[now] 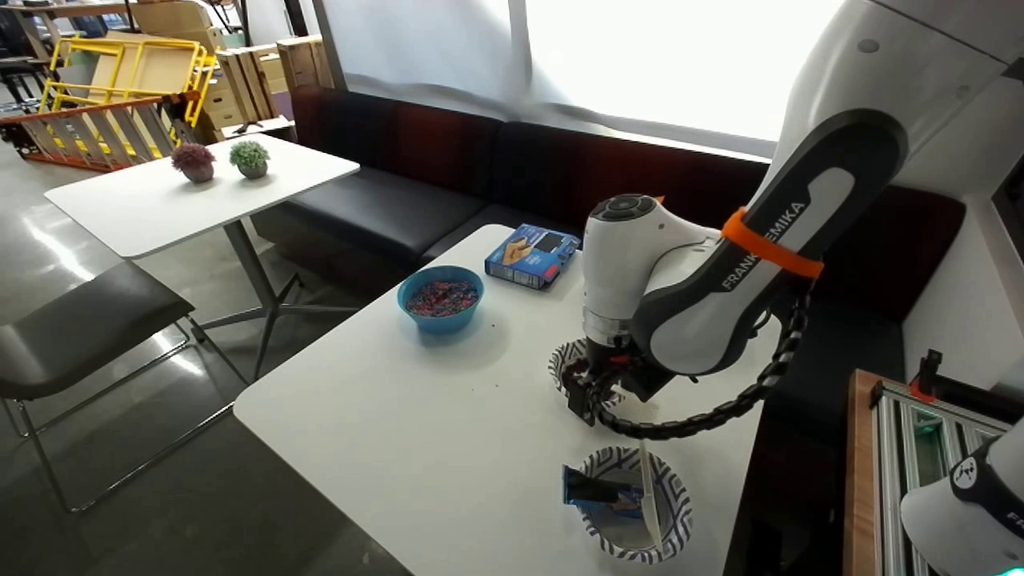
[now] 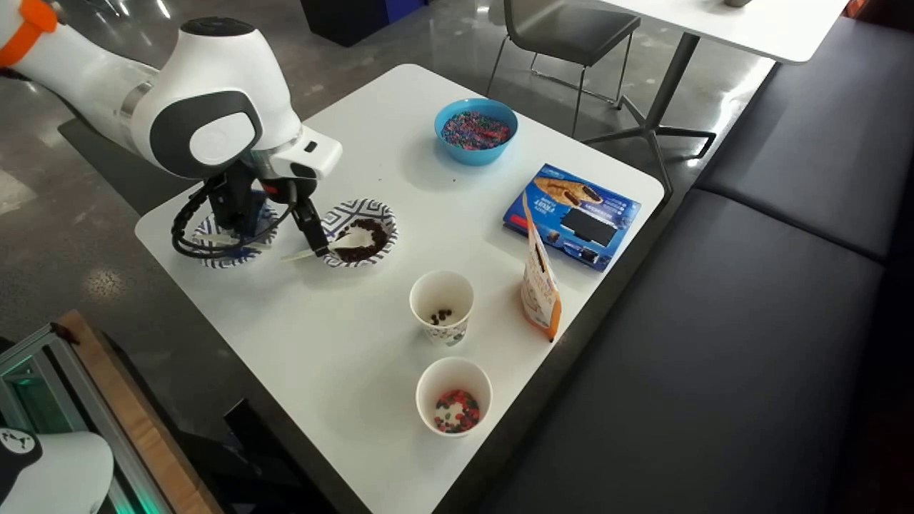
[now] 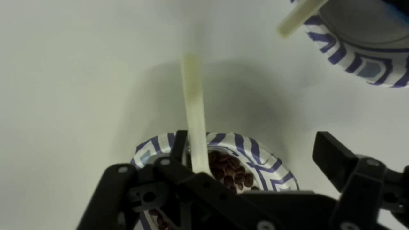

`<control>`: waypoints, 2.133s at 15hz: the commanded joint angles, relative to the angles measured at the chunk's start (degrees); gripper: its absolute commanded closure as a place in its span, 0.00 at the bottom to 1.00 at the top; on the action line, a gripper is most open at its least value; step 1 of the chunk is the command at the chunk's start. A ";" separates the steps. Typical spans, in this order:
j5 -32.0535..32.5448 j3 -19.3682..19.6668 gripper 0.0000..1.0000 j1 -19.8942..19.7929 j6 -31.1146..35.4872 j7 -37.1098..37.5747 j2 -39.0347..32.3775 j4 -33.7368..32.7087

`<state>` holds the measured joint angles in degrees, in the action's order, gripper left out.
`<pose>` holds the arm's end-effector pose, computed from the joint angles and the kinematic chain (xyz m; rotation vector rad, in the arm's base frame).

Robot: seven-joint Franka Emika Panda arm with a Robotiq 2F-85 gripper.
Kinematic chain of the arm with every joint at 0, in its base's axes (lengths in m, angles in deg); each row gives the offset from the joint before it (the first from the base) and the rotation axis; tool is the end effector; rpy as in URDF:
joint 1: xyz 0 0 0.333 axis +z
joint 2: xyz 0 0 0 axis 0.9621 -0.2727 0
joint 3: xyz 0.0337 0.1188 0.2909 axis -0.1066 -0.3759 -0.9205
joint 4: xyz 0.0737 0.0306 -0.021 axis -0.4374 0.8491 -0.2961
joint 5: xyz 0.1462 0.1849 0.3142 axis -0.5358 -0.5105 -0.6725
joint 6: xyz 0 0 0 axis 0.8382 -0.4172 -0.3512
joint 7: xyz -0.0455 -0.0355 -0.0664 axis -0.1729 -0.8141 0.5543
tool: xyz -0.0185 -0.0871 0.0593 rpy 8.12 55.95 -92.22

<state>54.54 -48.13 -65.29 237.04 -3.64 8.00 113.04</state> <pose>0.4609 0.0637 0.1811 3.0703 -0.4479 -0.0661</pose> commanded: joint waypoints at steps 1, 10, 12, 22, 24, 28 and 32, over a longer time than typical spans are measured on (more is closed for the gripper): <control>5.92 2.43 0.00 3.65 -1.92 4.47 -0.99 -2.11; 19.12 3.41 0.00 9.68 -7.90 17.29 -1.38 -7.02; 16.57 1.82 0.00 9.70 -10.31 20.25 -0.37 -7.32; -1.04 -7.57 0.00 6.79 -5.26 21.73 16.91 2.37; -4.67 -9.61 0.00 6.72 -4.99 19.47 21.56 4.92; -11.31 -12.30 0.00 7.00 -9.72 14.83 28.56 6.48; -9.67 -14.08 0.00 5.44 -8.16 16.12 28.23 5.40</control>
<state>45.75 -60.26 -57.91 229.06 13.18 36.12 118.50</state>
